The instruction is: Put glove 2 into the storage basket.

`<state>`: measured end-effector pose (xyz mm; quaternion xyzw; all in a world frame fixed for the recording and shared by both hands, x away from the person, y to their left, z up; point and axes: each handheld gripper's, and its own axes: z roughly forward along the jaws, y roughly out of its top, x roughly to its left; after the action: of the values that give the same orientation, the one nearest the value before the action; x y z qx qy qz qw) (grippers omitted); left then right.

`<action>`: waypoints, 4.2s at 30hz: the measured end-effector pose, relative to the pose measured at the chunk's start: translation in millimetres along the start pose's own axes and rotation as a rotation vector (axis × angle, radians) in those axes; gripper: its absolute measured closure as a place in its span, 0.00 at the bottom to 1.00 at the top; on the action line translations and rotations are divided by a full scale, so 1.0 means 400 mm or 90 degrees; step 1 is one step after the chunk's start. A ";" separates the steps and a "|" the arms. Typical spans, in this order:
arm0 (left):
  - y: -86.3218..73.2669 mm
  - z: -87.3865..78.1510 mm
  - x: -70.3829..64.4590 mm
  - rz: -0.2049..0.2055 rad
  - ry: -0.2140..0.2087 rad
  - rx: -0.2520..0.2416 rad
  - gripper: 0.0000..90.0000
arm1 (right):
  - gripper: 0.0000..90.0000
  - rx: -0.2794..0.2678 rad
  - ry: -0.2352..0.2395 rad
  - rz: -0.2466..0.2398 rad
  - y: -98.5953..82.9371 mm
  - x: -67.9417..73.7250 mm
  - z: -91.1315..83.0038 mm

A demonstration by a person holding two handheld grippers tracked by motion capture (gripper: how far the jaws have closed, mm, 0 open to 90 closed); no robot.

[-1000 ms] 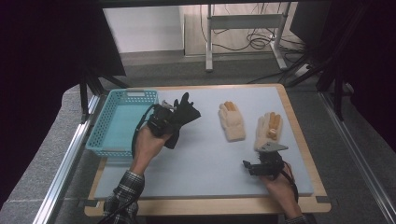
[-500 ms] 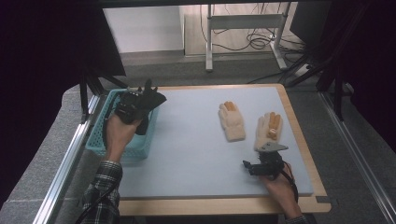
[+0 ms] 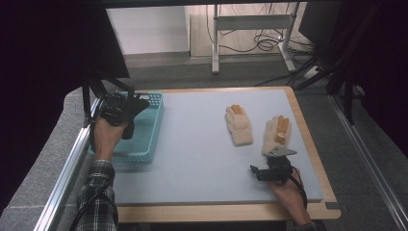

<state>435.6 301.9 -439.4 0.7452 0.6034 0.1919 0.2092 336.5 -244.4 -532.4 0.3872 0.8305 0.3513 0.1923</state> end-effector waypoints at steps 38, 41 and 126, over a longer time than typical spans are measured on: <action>-0.044 0.063 0.105 -0.071 -0.078 0.033 0.07 | 0.19 0.000 0.000 0.000 0.000 0.000 0.000; -0.046 0.055 0.096 -0.071 -0.093 0.013 0.06 | 0.19 0.000 0.000 0.000 0.000 0.000 0.000; -0.328 0.097 -0.474 0.219 -0.234 -0.118 0.01 | 0.17 0.004 -0.007 0.007 0.001 0.000 -0.001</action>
<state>311.6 137.3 -549.6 0.8366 0.3996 0.1405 0.3473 336.5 -244.5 -532.1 0.3941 0.8284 0.3474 0.1941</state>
